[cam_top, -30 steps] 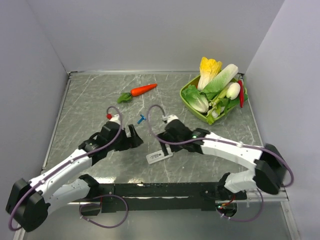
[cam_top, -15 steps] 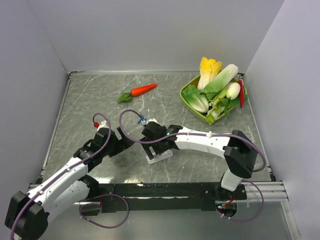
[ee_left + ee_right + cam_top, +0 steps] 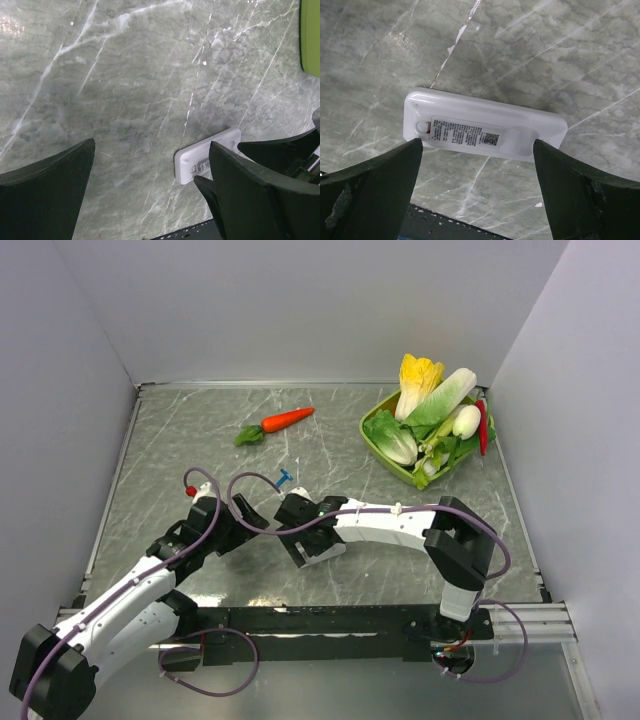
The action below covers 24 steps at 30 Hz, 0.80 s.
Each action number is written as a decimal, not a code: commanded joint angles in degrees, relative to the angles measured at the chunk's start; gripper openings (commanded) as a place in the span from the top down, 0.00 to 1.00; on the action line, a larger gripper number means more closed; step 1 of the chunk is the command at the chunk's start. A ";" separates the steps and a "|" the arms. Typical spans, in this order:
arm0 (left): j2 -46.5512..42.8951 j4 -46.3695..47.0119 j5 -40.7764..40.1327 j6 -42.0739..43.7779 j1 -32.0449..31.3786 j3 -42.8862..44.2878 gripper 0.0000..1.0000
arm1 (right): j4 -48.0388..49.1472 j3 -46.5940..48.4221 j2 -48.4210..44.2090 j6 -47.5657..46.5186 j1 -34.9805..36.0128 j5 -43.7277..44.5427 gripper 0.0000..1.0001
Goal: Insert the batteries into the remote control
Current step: Pick up the remote control from the center of the board.
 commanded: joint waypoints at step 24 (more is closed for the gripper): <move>-0.80 2.27 0.54 -0.77 0.27 -0.70 0.01 | 0.47 1.67 2.54 2.60 0.48 1.06 0.02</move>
